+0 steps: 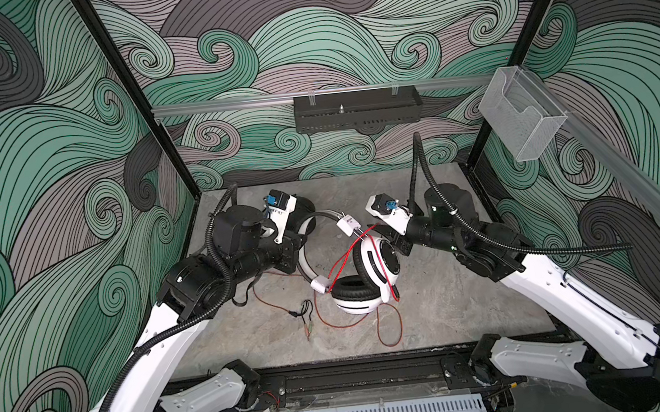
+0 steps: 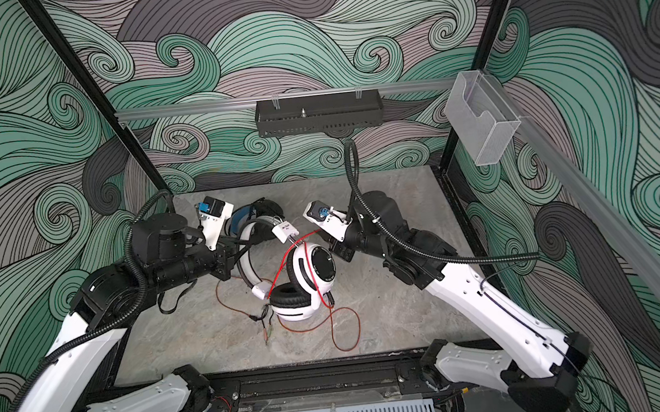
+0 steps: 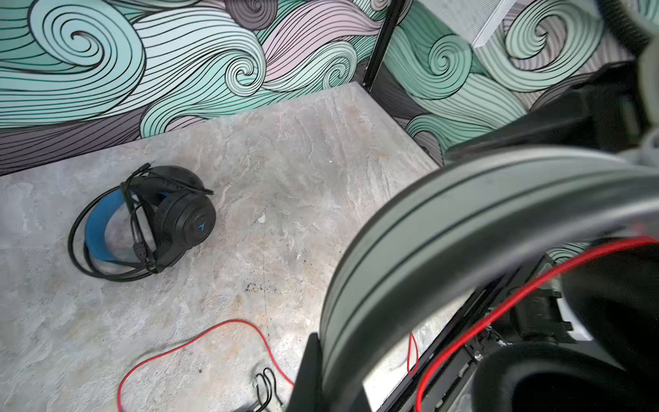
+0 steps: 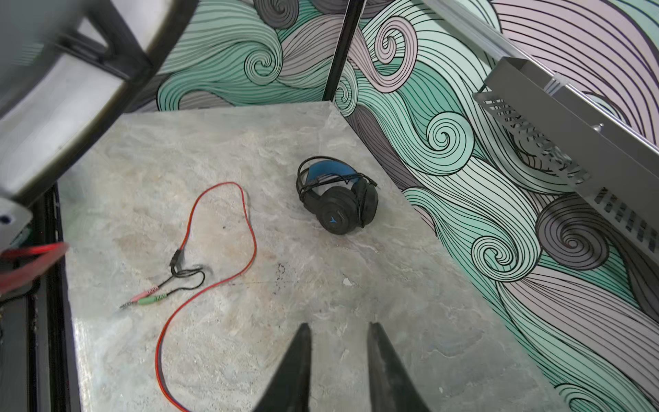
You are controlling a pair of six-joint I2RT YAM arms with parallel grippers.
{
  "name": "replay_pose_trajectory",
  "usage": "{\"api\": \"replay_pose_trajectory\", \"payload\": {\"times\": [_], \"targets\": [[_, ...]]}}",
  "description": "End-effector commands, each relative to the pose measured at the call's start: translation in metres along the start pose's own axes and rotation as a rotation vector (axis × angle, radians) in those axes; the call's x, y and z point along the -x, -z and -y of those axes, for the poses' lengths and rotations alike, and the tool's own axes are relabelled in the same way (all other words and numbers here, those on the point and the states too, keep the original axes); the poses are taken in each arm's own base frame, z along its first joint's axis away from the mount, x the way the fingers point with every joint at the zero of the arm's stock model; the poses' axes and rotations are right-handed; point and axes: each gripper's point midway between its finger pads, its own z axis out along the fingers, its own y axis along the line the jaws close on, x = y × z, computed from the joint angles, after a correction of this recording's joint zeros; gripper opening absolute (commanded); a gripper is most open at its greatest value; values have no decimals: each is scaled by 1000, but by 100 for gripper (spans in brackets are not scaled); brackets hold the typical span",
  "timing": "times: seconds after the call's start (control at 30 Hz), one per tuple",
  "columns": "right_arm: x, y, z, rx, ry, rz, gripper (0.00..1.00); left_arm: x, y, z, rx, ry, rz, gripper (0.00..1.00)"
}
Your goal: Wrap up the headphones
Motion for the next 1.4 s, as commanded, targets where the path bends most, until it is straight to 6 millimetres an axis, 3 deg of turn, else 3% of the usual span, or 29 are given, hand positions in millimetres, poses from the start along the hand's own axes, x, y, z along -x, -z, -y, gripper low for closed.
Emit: {"api": "replay_pose_trajectory", "payload": {"times": [0.0, 0.13, 0.33, 0.57, 1.03, 1.37], "targets": [[24, 5, 0, 31, -88, 147, 46, 40, 22, 26, -118, 37, 135, 0], [26, 2, -5, 69, -137, 195, 58, 47, 22, 27, -113, 44, 139, 0], [26, 5, -12, 101, -262, 284, 61, 71, 29, 29, -105, 96, 176, 0], [7, -3, -28, 172, -427, 318, 60, 106, 36, 26, -76, 193, 267, 0], [-61, -45, -61, 263, -622, 219, 44, 167, 53, 10, -7, 324, 465, 0], [-90, -69, -78, 266, -633, 115, 29, 200, 61, -4, -11, 472, 575, 0]]}}
